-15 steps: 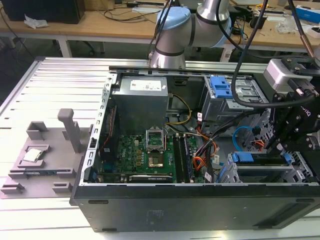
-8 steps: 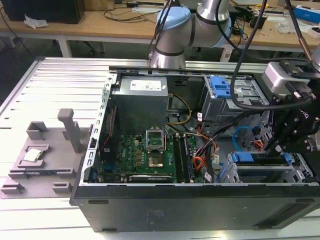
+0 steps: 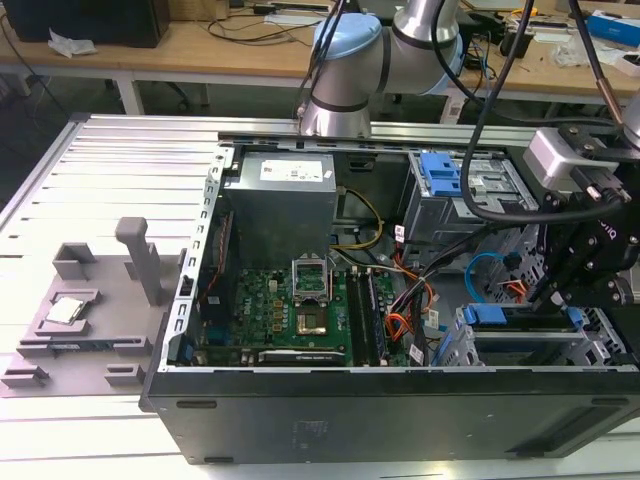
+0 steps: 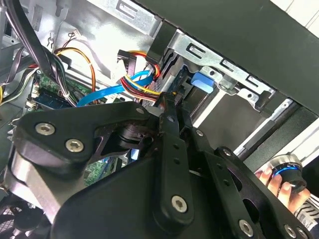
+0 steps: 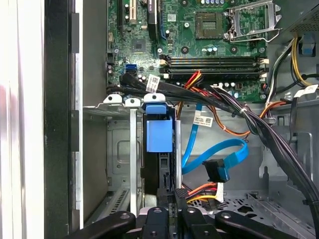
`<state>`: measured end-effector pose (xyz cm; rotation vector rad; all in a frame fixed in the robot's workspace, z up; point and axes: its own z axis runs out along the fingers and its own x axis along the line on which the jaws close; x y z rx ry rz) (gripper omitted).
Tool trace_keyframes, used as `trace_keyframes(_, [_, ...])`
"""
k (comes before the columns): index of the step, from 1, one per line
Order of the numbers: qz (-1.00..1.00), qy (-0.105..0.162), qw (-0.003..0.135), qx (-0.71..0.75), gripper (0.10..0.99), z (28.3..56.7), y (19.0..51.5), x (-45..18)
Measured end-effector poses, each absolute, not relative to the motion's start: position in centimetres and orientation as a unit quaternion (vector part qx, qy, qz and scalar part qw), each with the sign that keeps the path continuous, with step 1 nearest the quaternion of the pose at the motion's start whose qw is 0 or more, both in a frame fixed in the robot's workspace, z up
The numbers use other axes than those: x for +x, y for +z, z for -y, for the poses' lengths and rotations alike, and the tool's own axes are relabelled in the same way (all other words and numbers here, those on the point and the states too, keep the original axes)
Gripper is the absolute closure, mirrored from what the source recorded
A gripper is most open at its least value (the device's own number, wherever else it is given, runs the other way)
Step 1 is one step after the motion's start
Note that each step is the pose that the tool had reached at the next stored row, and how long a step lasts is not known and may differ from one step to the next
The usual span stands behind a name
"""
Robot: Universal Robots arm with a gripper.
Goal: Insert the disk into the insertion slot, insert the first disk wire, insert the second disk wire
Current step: 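Insert the first disk wire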
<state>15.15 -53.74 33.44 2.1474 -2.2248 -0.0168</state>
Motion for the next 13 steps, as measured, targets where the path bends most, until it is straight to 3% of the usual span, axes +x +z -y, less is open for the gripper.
trace_keyframes(4, [0.719, -0.006, 0.024, 0.694, 0.910, 53.7, 33.4, 15.1])
trace_keyframes(5, [0.719, -0.005, 0.025, 0.694, 0.851, 53.7, 33.4, 15.2])
trace_keyframes(13, [0.719, -0.005, 0.025, 0.694, 0.851, 53.7, 35.0, 15.2])
